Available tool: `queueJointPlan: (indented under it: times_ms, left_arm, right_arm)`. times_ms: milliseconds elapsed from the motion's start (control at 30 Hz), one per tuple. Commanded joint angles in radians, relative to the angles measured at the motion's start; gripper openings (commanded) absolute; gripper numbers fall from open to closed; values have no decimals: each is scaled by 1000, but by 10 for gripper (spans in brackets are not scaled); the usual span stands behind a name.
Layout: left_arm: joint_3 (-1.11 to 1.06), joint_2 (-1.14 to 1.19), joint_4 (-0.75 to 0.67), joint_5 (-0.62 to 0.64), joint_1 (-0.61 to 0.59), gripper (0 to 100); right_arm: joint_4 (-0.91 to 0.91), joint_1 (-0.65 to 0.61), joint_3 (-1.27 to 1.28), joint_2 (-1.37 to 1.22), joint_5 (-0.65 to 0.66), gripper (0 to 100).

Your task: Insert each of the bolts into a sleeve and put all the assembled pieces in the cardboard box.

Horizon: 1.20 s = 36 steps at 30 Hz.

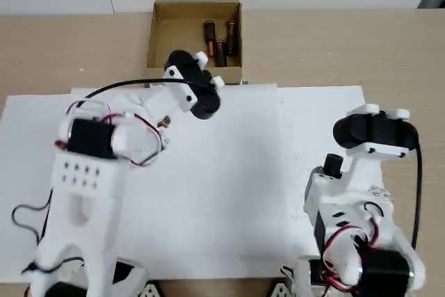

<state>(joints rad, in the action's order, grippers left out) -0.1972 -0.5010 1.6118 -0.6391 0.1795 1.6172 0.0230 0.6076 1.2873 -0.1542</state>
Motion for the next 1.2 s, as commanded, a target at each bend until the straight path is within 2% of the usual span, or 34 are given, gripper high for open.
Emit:
queueJointPlan:
  times_ms: [0, 167, 467, 567, 800, 1033, 1167]
  left_arm:
    - [7, -115, -26, 192, 63, 6]
    - [-102, -253, -210, 443, 49, 6]
    - [-555, -608, -638, 758, 40, 6]
    - [-684, -743, -724, 821, 48, 6]
    - [-883, -987, -772, 950, 49, 6]
    - [-970, -1154, -773, 1092, 49, 6]
    - [-1036, -1235, -773, 1132, 49, 6]
  right_arm:
    - [16, -1, -49, -4, 18, 2]
    - [21, -2, -49, 30, 37, 2]
    - [-186, -7, 172, 236, 150, 2]
    - [-242, -58, 242, 295, 164, 2]
    - [-351, -185, 404, 384, 161, 2]
    - [-450, -320, 563, 476, 161, 2]
    - [-529, -400, 661, 530, 167, 2]
